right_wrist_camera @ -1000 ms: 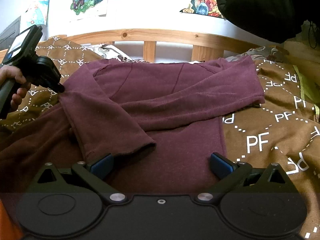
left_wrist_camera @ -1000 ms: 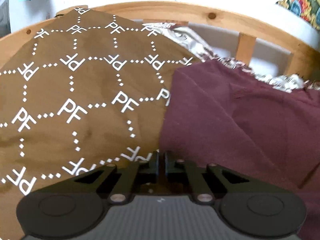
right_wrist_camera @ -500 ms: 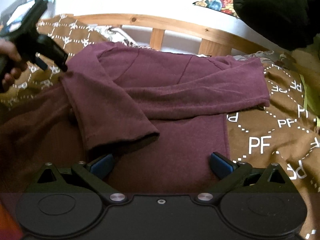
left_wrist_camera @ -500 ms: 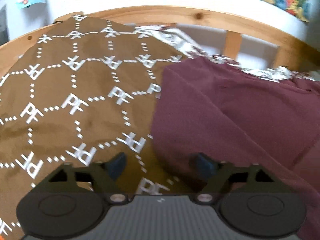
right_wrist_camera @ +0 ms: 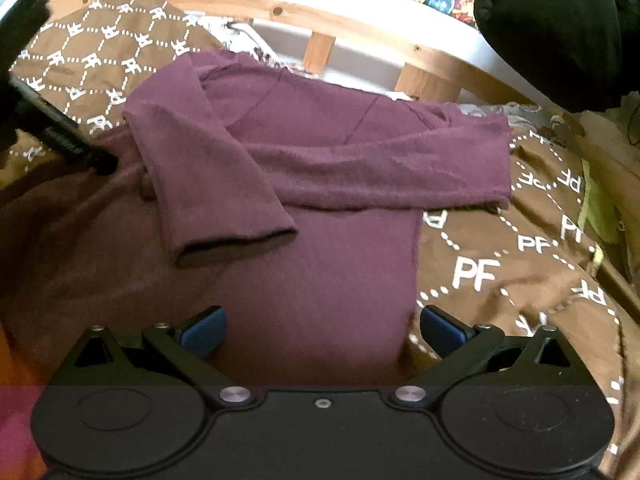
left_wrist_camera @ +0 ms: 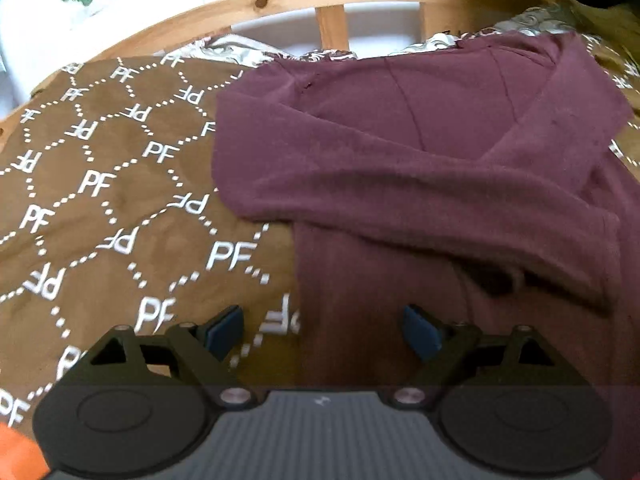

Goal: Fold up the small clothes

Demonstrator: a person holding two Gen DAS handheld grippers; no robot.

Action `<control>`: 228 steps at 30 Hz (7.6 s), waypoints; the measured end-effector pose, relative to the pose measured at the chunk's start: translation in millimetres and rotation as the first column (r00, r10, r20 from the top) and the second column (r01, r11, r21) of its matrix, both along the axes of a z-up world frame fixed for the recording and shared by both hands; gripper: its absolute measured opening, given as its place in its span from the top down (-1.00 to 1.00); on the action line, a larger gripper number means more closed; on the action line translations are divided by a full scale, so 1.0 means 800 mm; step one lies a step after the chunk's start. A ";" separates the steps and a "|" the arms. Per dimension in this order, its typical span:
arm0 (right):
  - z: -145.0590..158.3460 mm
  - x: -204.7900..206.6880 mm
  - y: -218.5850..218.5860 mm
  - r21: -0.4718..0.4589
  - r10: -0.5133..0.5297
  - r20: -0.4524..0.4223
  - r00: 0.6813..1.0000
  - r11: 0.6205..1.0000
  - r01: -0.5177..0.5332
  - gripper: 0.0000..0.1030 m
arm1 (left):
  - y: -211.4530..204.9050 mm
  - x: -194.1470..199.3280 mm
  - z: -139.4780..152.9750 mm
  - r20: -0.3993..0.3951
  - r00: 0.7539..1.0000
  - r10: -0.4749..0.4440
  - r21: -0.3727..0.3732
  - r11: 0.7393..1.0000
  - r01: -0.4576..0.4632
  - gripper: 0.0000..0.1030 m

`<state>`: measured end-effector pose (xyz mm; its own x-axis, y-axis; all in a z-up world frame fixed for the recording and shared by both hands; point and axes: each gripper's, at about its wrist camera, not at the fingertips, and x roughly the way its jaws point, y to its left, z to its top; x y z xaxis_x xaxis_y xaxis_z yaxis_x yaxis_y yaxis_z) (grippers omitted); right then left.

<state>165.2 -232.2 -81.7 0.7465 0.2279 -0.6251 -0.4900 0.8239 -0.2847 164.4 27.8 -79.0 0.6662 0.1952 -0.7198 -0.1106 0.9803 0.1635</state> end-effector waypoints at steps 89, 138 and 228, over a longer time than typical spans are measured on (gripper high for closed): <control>0.015 0.000 -0.073 0.323 0.131 -0.104 0.986 0.942 -0.091 0.54 | -0.122 -0.034 0.021 -0.002 0.872 -0.489 0.073 0.870 0.488 0.46; 0.053 0.025 -0.143 0.616 -0.101 -0.069 0.992 0.779 0.122 0.87 | -0.032 -0.104 0.047 0.057 0.960 -0.274 0.156 0.952 0.262 0.91; 0.049 0.009 -0.084 0.552 -0.148 -0.055 0.987 0.820 0.154 -0.84 | 0.131 0.013 0.068 0.019 0.998 -0.065 -0.327 0.943 0.068 -0.98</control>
<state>172.6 -299.8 -42.3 0.7954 0.4220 -0.4351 -0.3466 0.9056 0.2446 175.2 132.5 -24.9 0.6758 -0.0946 -0.7310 -0.0436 0.9849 -0.1678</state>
